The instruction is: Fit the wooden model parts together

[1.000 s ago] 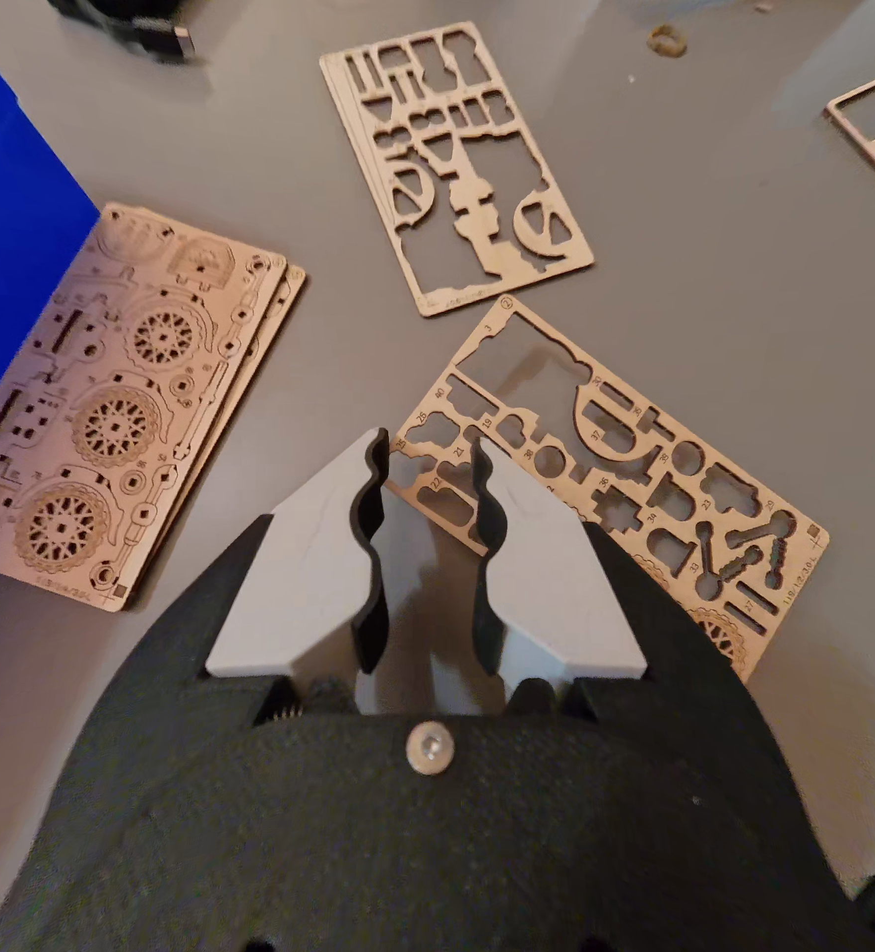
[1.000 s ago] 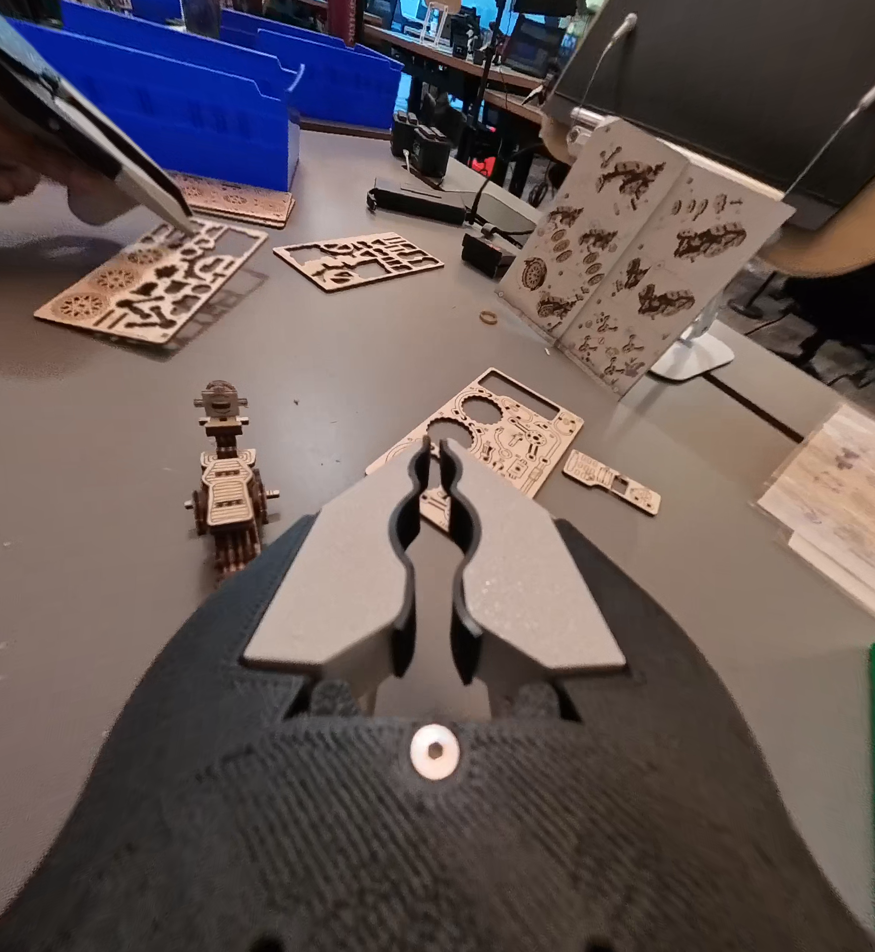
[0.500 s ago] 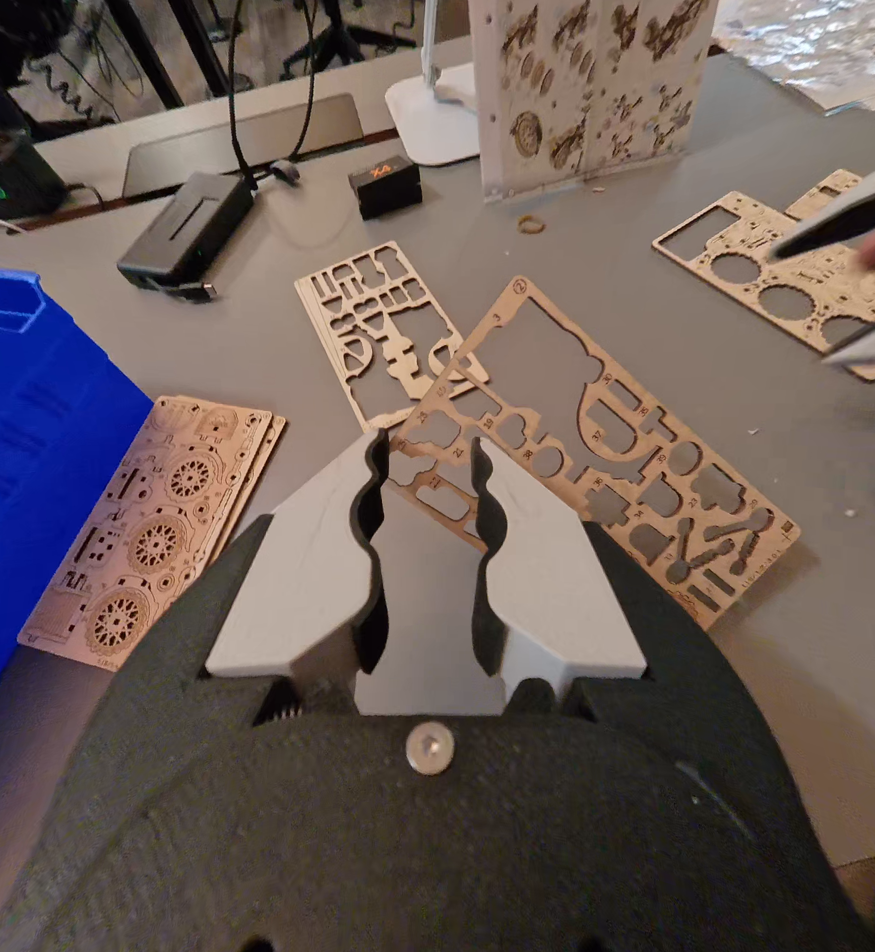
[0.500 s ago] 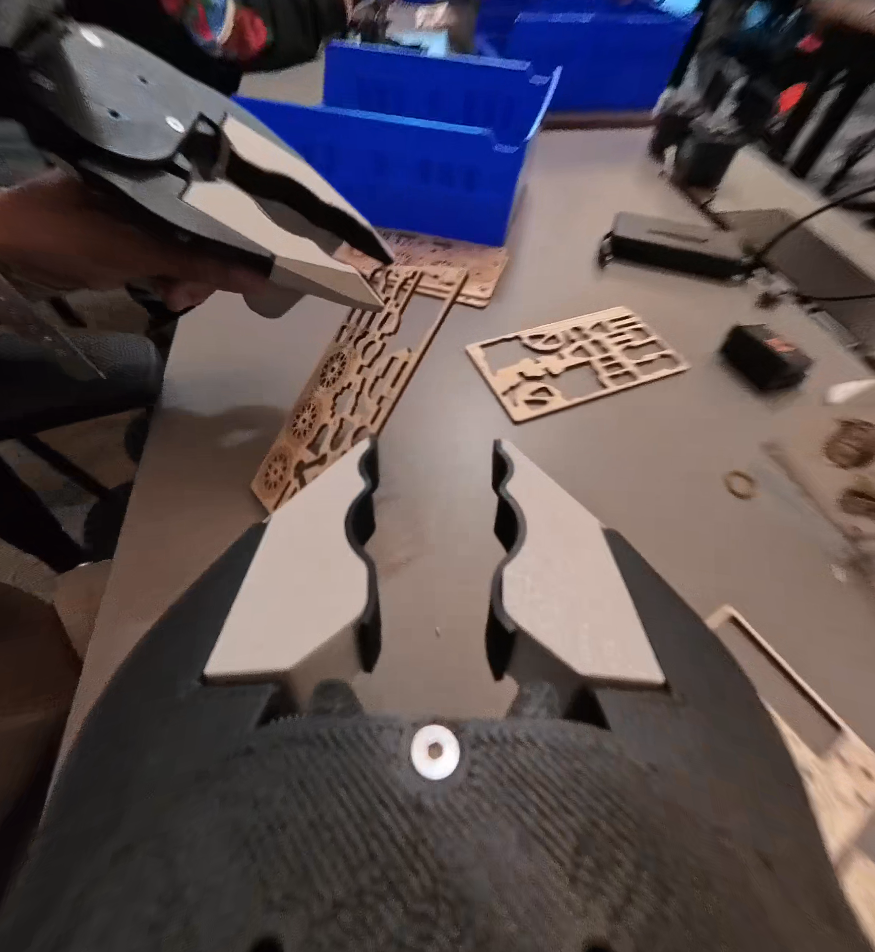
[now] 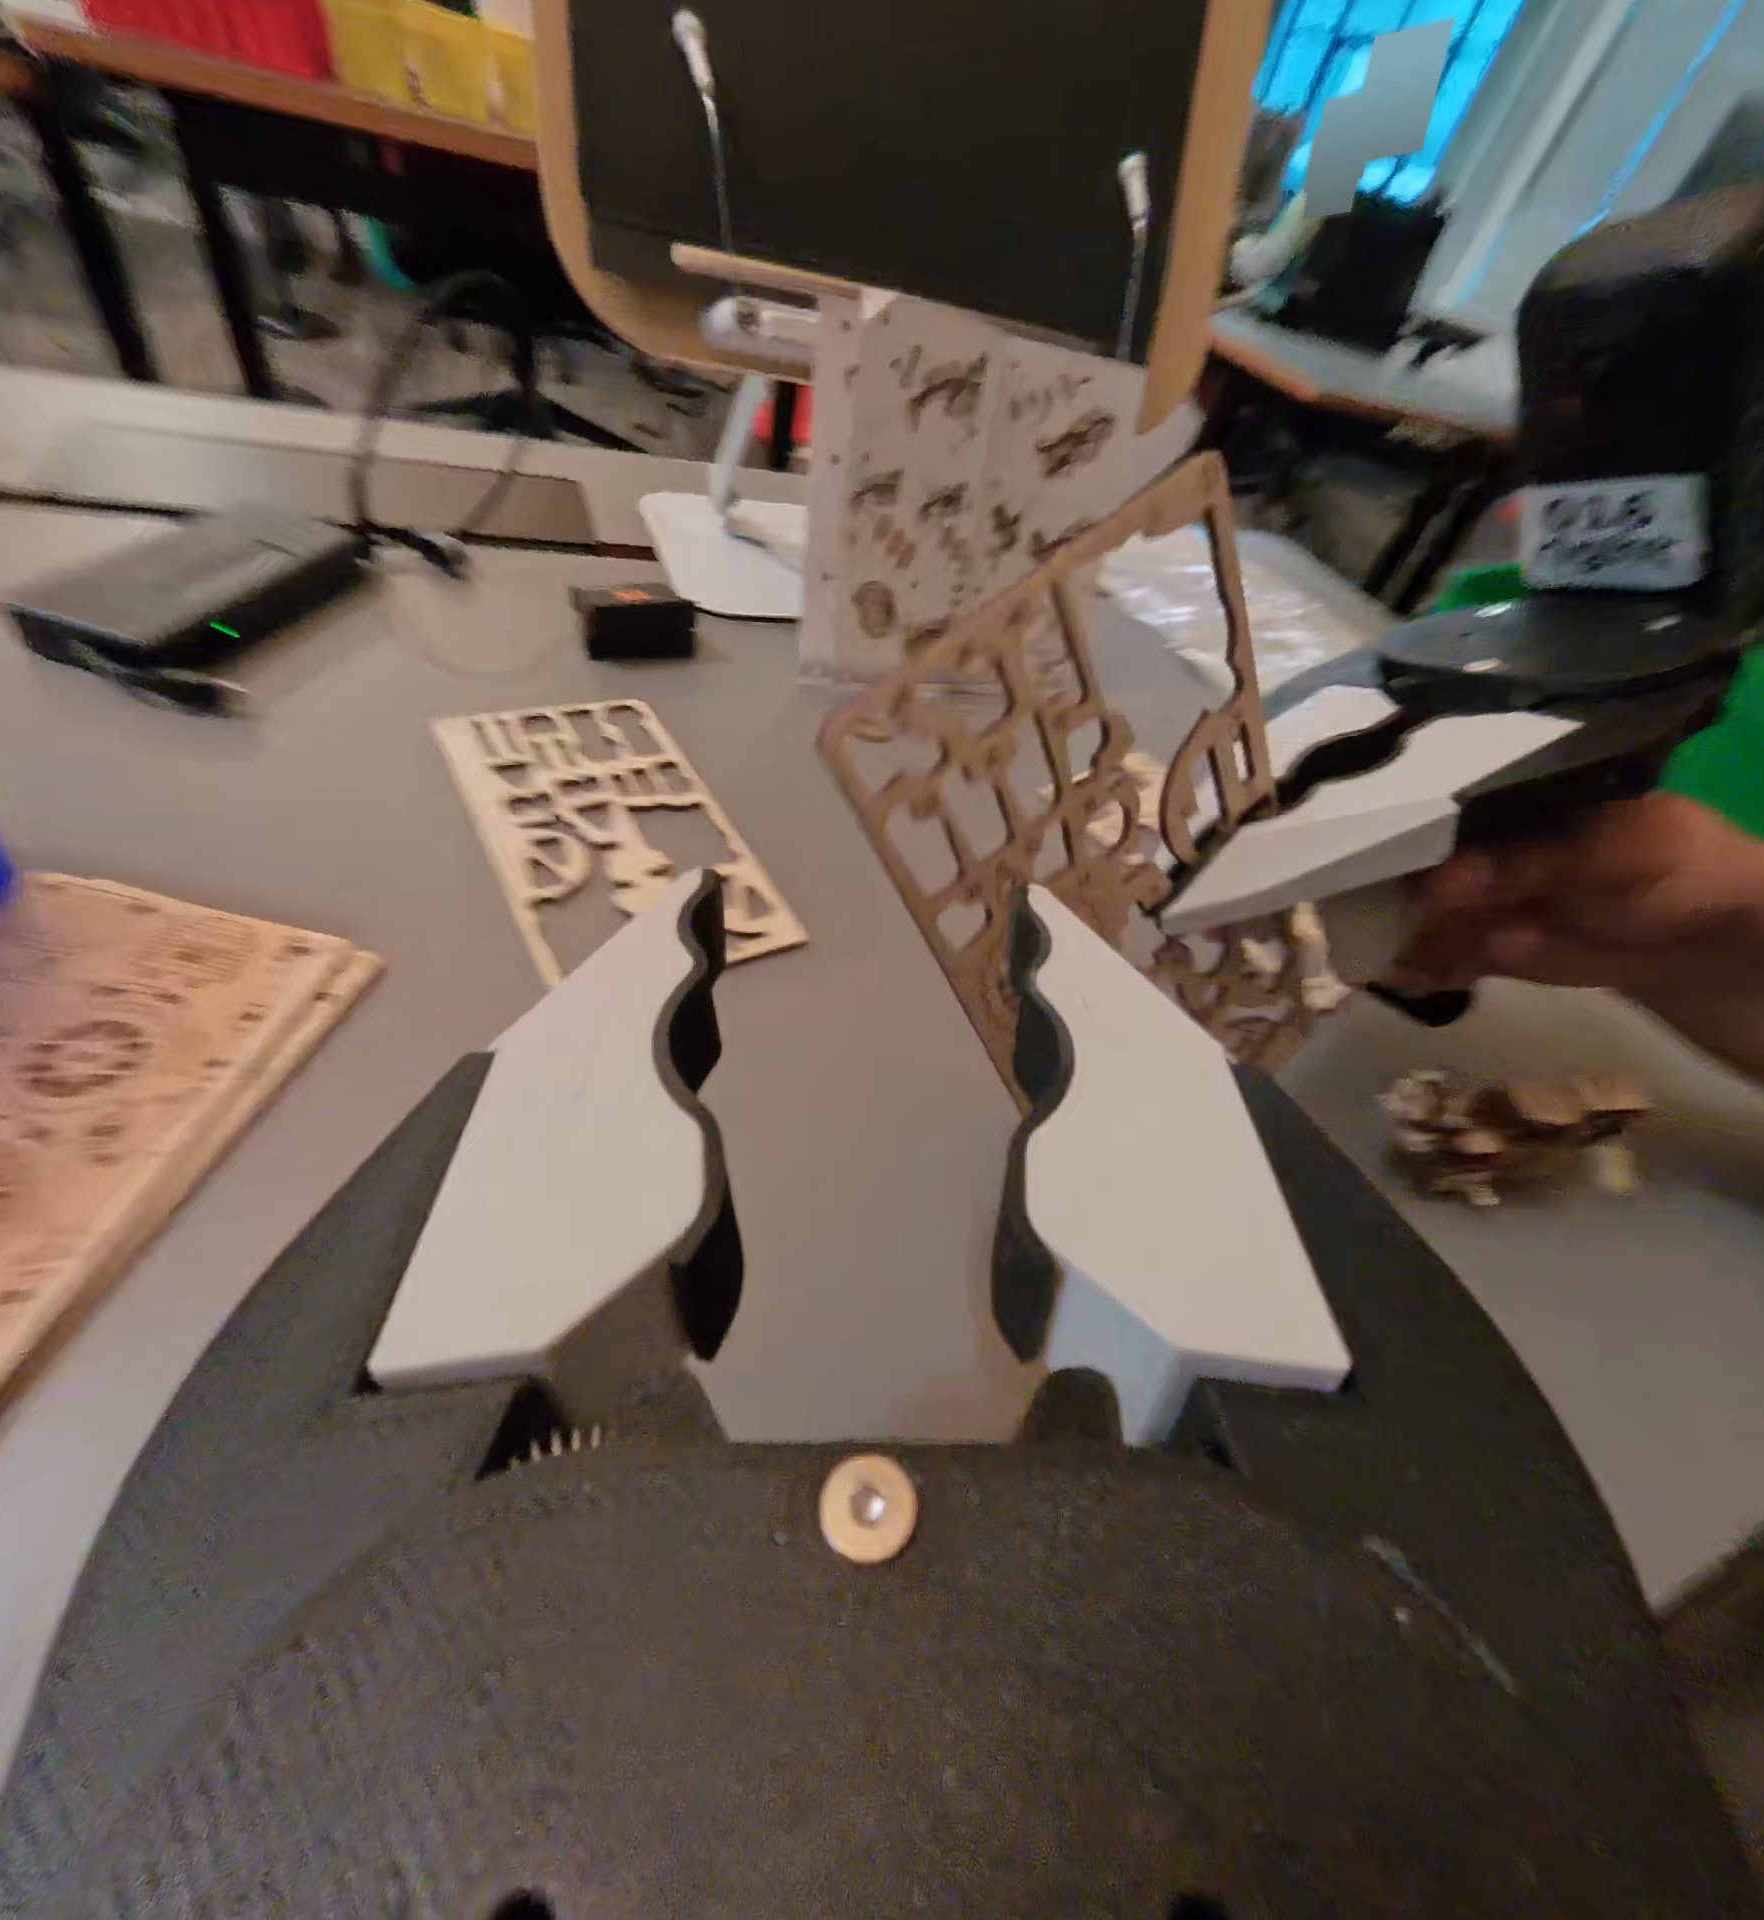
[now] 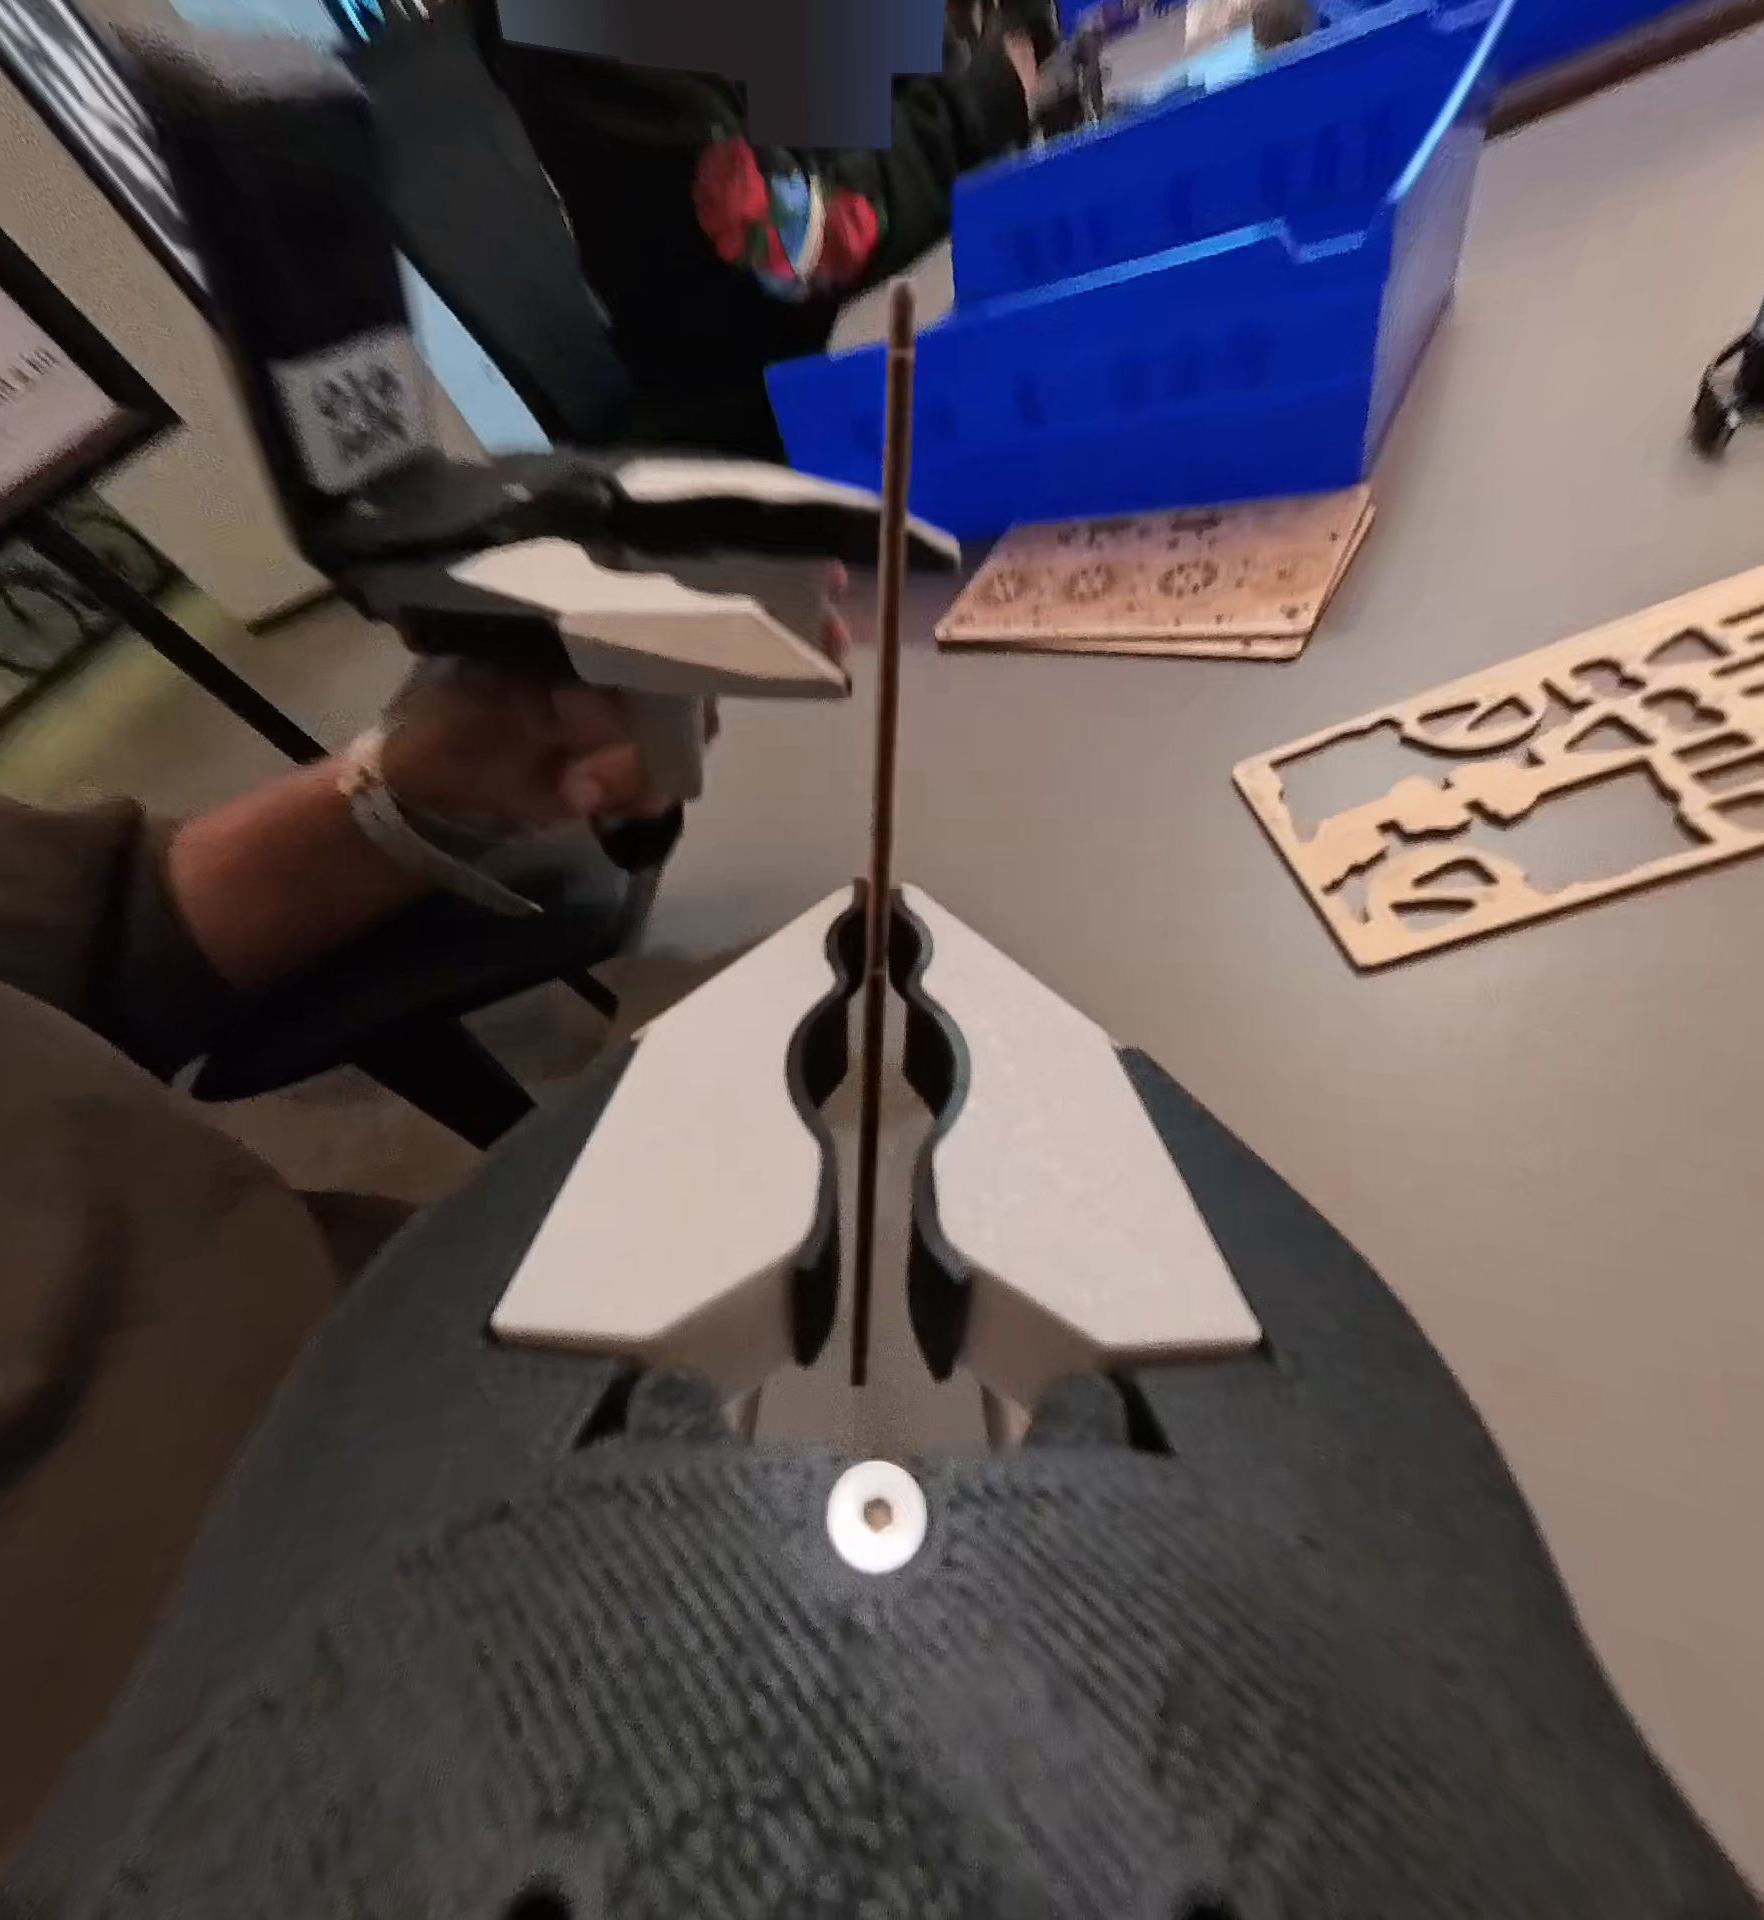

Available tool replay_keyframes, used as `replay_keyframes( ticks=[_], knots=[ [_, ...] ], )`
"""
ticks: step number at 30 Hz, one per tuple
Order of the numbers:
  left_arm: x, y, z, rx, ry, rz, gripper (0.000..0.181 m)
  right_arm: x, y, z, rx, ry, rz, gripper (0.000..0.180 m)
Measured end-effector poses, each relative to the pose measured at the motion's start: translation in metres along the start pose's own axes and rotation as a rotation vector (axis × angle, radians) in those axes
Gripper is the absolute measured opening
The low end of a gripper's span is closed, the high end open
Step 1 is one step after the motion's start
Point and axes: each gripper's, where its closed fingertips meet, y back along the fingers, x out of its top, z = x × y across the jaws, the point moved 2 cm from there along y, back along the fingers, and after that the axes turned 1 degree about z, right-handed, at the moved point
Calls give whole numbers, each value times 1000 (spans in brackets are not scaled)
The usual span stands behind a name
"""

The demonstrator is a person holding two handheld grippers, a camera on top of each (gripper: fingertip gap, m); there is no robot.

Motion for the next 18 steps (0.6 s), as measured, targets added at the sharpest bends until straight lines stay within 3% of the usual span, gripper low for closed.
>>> replay_keyframes(
  ticks=[3, 7, 12, 18],
  knots=[
    [-4, -6, 19, -177, 175, 6, 56, 11, 14, -2, 44, -47, 106, 1],
    [4, -6, 44, -401, 321, 83, 34, 9, 18, -9, 143, -131, 144, 1],
    [7, -5, 43, -406, 337, 121, 10, 5, 18, -11, 178, -169, 152, 1],
    [6, -7, 43, -410, 324, 111, 11, 5, 20, -11, 168, -164, 161, 1]
  ],
)
